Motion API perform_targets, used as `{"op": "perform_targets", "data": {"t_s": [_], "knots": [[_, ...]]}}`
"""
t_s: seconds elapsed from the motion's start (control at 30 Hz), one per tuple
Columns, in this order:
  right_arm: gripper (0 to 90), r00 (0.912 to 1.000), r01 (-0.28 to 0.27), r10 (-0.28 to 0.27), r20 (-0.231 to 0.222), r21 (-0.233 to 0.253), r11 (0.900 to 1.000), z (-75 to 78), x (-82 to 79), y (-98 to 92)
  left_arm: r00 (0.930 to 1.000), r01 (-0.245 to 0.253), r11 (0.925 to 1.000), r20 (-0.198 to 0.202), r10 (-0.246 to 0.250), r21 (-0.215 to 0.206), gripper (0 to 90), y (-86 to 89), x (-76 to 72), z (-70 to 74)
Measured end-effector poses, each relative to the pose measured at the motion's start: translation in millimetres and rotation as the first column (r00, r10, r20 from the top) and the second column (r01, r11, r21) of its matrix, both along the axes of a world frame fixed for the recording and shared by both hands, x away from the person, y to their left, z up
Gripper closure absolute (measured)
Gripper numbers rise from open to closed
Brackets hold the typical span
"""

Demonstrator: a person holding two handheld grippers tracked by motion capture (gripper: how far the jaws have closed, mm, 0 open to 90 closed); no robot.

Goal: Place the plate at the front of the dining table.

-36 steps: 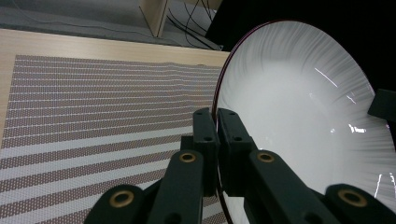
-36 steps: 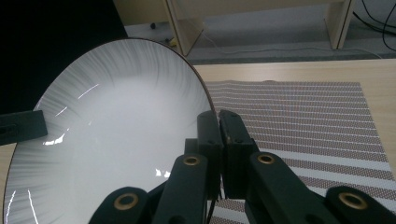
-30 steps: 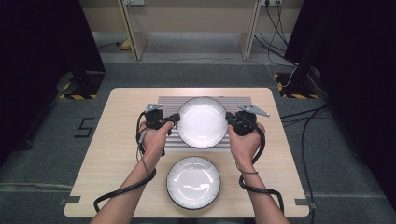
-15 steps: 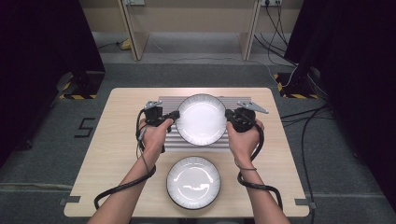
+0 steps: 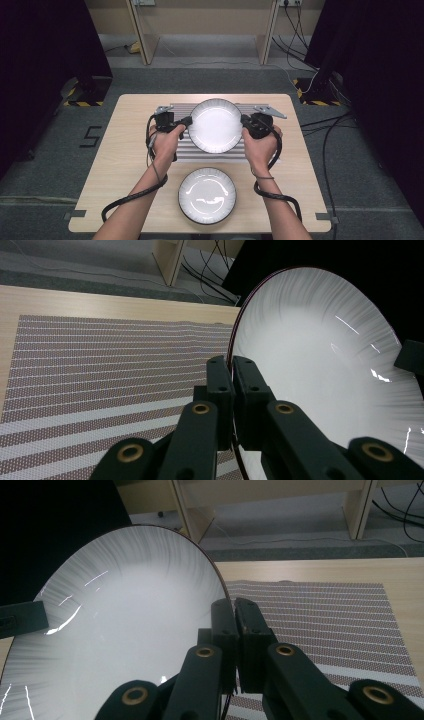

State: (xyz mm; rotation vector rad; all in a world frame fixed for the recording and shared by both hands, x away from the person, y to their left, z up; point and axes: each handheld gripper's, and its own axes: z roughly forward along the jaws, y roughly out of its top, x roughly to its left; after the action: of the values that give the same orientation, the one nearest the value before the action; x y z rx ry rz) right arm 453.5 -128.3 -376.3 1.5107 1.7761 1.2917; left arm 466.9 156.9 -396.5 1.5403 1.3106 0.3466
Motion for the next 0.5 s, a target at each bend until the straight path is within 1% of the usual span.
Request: {"op": "perform_targets", "data": {"t_s": [0.13, 0.27, 0.5], "knots": [[88.3, 1.0000, 0.003, -0.003, 0.004, -0.002, 1.000, -0.3, 1.8, -0.4, 1.0000, -0.002, 1.0000, -0.003, 0.002, -0.002, 86.4, -0.9, 2.5, -0.8], [88.3, 1.0000, 0.002, -0.002, 0.006, -0.006, 1.000, -0.5, 3.0, -0.5, 1.0000, -0.002, 1.0000, 0.003, 0.002, 0.002, 86.4, -1.3, 3.3, -0.7], [88.3, 1.0000, 0.007, -0.007, 0.003, -0.004, 1.000, -0.9, 7.2, -0.9, 0.9999, -0.009, 1.0000, -0.011, 0.009, -0.002, 86.4, -2.7, 7.4, -1.3]]}}
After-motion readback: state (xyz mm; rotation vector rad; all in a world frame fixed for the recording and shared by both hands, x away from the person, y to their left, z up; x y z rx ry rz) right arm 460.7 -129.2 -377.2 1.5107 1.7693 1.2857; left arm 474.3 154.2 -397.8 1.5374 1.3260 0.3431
